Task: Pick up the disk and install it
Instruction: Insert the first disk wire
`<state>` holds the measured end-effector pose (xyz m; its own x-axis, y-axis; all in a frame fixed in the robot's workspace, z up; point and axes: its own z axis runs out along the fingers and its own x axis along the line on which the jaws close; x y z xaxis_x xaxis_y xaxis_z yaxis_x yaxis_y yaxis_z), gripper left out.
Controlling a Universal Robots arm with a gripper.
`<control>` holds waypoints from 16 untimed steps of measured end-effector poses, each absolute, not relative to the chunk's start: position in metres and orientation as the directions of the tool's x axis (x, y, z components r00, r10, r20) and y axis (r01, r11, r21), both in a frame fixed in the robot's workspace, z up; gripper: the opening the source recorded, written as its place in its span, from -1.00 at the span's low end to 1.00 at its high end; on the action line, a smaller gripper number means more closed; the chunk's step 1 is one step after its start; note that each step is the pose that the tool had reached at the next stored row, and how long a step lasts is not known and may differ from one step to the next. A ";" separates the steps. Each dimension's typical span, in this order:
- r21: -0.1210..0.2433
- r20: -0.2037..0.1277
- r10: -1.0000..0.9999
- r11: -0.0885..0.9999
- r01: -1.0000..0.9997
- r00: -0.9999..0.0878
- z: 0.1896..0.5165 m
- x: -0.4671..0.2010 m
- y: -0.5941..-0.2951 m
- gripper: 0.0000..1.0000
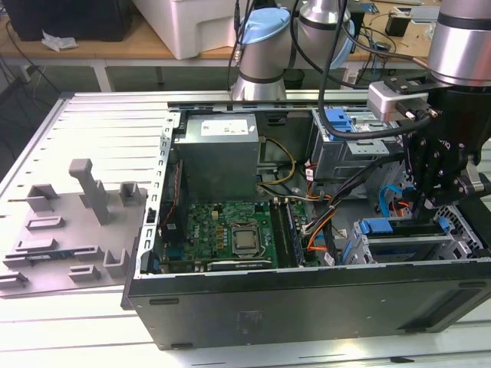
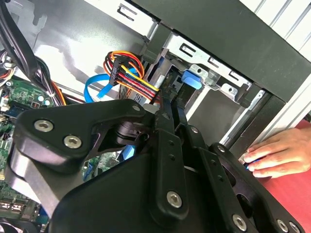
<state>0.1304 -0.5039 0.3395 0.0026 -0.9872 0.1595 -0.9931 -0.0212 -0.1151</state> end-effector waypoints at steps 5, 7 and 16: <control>-0.115 0.160 -0.987 -0.021 -0.993 0.003 0.340 0.130 -0.504 -0.66; -0.115 0.160 -0.987 -0.021 -0.993 0.003 0.340 0.130 -0.505 -0.66; -0.115 0.160 -0.987 -0.021 -0.993 0.003 0.339 0.130 -0.505 -0.66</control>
<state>0.1305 -0.5053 0.3388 0.0027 -0.9872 0.1597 -0.9931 -0.0213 -0.1151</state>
